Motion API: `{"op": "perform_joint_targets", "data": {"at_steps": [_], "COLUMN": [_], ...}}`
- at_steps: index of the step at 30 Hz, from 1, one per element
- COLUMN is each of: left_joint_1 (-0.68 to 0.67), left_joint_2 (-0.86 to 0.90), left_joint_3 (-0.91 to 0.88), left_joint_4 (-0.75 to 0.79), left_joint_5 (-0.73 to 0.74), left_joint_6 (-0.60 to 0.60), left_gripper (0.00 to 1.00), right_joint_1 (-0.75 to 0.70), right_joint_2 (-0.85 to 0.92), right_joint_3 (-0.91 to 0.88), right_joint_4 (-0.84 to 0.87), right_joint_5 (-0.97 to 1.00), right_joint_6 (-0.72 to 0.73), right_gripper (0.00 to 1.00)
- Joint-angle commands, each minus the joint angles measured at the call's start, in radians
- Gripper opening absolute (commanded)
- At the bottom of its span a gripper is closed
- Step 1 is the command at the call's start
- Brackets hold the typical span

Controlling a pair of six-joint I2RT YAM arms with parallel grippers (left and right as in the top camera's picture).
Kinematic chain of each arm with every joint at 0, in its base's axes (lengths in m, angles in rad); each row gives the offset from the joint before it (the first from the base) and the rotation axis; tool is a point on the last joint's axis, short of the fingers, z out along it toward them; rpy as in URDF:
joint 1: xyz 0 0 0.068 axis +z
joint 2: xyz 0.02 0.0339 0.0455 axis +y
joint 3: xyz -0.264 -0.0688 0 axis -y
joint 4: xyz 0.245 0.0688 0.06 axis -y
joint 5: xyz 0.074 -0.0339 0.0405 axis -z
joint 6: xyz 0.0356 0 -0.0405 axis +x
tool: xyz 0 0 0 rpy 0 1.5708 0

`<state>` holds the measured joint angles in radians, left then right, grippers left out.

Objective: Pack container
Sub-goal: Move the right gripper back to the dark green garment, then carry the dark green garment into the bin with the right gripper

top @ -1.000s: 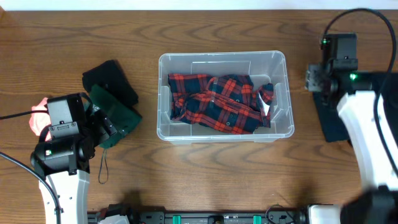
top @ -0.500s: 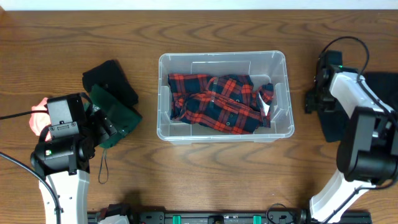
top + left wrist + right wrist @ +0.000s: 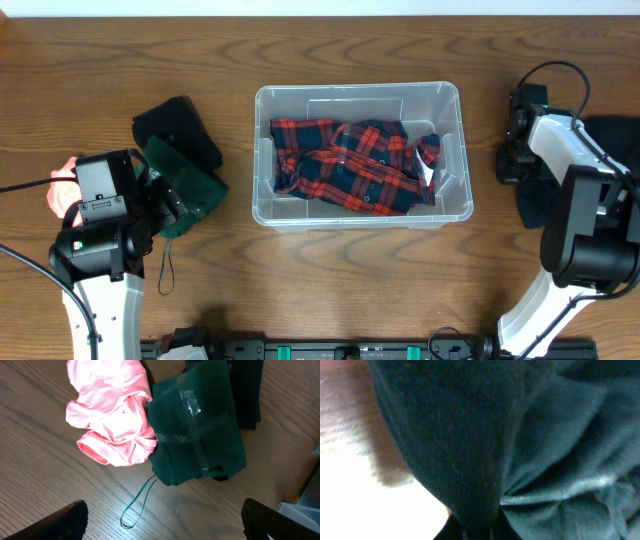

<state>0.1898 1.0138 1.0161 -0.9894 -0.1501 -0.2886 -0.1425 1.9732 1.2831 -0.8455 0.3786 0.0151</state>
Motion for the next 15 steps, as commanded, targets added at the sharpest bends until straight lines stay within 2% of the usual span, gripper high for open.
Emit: {"op": "perform_joint_targets", "data": {"at_steps": [1,5,10,15], "left_joint_1": [0.005,0.005,0.005,0.005], "left_joint_2": [0.005,0.005,0.005,0.005], "left_joint_3": [0.019,0.019,0.019,0.019], "left_joint_4": [-0.004,-0.004,-0.004,-0.004], "left_joint_5": [-0.015,-0.015,-0.015,-0.015], "left_joint_6": [-0.006,-0.006,-0.006,-0.006], "left_gripper": [0.98,0.98,0.98,0.98], "right_joint_1": [0.014,0.064,0.211,0.426], "right_joint_2": [-0.135,-0.327,-0.551,-0.623], "right_joint_3": [0.03,0.063,0.069,0.068], "right_joint_4": [-0.017,-0.013,0.068,0.097], "right_joint_5": [-0.013,-0.058,-0.208,-0.23], "right_joint_6": [0.018,-0.013,-0.146,-0.246], "right_gripper": [0.01,0.01,0.01,0.01]}}
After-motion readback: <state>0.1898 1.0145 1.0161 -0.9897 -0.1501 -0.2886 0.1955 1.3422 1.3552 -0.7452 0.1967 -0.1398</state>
